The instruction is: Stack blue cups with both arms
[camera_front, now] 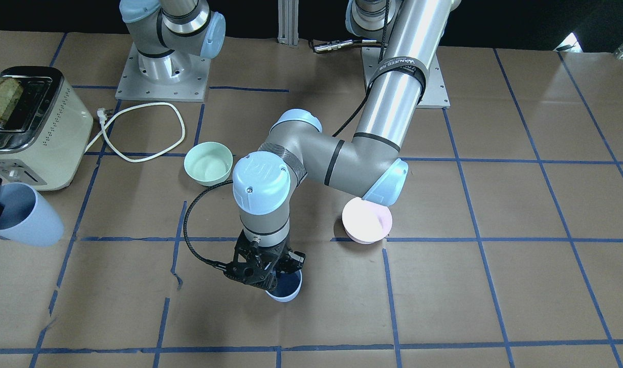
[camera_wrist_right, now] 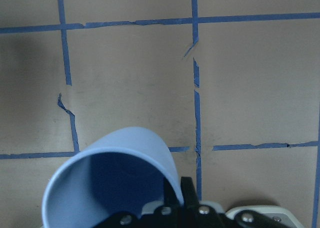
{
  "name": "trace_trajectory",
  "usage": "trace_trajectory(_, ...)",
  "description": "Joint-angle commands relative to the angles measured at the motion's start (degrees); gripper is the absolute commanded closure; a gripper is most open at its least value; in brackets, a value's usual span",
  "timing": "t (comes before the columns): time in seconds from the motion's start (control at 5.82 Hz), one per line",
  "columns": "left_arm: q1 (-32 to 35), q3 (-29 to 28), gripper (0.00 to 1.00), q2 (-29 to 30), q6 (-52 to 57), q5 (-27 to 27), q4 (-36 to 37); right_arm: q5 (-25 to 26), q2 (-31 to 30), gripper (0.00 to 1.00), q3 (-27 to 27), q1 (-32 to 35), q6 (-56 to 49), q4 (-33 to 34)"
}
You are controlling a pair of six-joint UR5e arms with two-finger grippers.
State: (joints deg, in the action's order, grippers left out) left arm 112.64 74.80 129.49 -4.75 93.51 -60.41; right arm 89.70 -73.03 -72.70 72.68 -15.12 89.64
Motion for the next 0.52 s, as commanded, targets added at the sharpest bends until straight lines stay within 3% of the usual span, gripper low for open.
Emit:
trace_trajectory(0.0,0.1,-0.1,0.02,-0.5,0.0,-0.4,-0.4,0.0,-0.2,0.93,-0.4,0.1,0.1,-0.1)
trace_trajectory(0.34,0.0,-0.7,0.02,-6.4,-0.3,-2.4,-3.3,0.4,-2.6,0.93,-3.7,1.9,4.0,0.4)
